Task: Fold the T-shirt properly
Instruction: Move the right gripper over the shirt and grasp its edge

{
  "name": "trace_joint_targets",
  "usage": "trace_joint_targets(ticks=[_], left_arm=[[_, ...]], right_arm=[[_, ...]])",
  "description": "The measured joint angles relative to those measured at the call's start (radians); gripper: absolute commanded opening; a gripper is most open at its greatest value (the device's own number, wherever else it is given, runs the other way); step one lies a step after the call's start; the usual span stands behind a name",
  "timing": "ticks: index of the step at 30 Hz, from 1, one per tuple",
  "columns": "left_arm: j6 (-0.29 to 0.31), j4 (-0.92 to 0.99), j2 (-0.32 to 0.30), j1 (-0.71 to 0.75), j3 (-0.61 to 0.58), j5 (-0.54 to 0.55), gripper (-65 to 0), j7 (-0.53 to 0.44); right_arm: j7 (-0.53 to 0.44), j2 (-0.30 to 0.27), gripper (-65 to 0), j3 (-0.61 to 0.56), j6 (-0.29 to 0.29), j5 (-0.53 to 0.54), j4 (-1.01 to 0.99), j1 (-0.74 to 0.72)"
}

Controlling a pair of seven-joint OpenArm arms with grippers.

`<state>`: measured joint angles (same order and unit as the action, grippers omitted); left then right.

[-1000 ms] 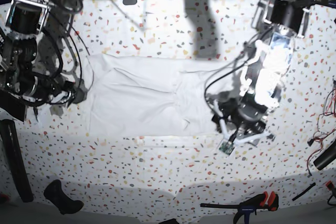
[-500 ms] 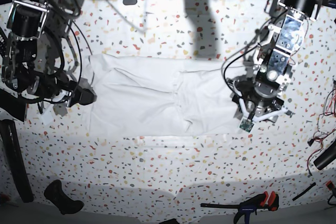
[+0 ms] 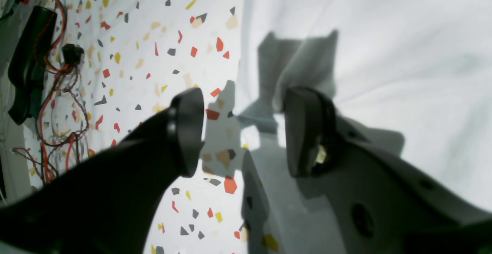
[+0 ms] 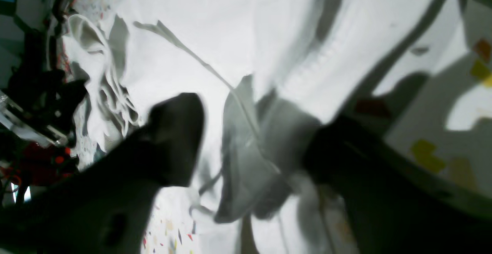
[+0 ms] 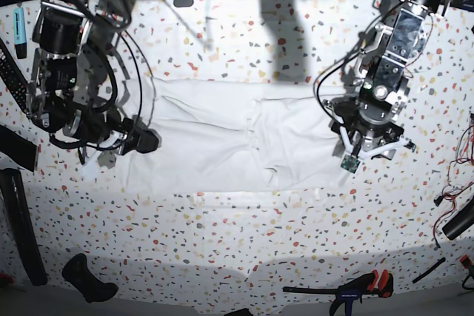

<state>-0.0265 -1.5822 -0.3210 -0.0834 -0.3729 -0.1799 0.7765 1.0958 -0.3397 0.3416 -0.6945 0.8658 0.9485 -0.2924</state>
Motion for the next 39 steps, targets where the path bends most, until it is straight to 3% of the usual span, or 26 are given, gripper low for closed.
trace_joint_targets(ticks=[6, 14, 18, 24, 30, 34, 36, 39], left_arm=[[0.0, 0.0, 0.0, 0.0, 0.0, 0.0, -32.5, -0.017], [-0.001, 0.0, 0.003, 0.0, 0.0, 0.068, -32.6, -0.026], [0.0, 0.0, 0.04, 0.0, 0.001, 0.065, -32.6, -0.026], [0.06, 0.0, 0.117, 0.0, 0.001, 0.065, -32.6, -0.025], [0.06, 0.0, 0.141, 0.0, 0.001, 0.065, -32.6, -0.025], [0.06, 0.0, 0.139, 0.0, 0.001, 0.028, -32.6, -0.021], [0.06, -0.024, 0.139, 0.001, 0.001, 0.006, -32.6, 0.015], [0.063, -0.123, 0.139, 0.002, 0.001, -0.056, -32.6, 0.146]], right_arm=[[0.021, 0.008, -65.0, -0.002, 0.005, 0.002, -0.006, 0.01], [0.039, 0.017, -65.0, -0.039, 0.001, 0.047, 0.097, 0.021], [0.046, 0.047, -65.0, -0.141, 0.002, 0.052, 0.201, 0.019], [0.058, 0.106, -65.0, -0.336, 0.001, 0.101, 0.347, -0.005], [0.057, 0.231, -65.0, -0.454, 0.001, 0.085, 0.356, -0.104], [0.055, 0.345, -65.0, -0.474, 0.001, -0.004, 0.356, -0.156], [0.055, 0.392, -65.0, -0.473, 0.0, -0.063, 0.356, -0.174], [0.055, 0.443, -65.0, -0.473, 0.001, -0.144, 0.356, -0.187]])
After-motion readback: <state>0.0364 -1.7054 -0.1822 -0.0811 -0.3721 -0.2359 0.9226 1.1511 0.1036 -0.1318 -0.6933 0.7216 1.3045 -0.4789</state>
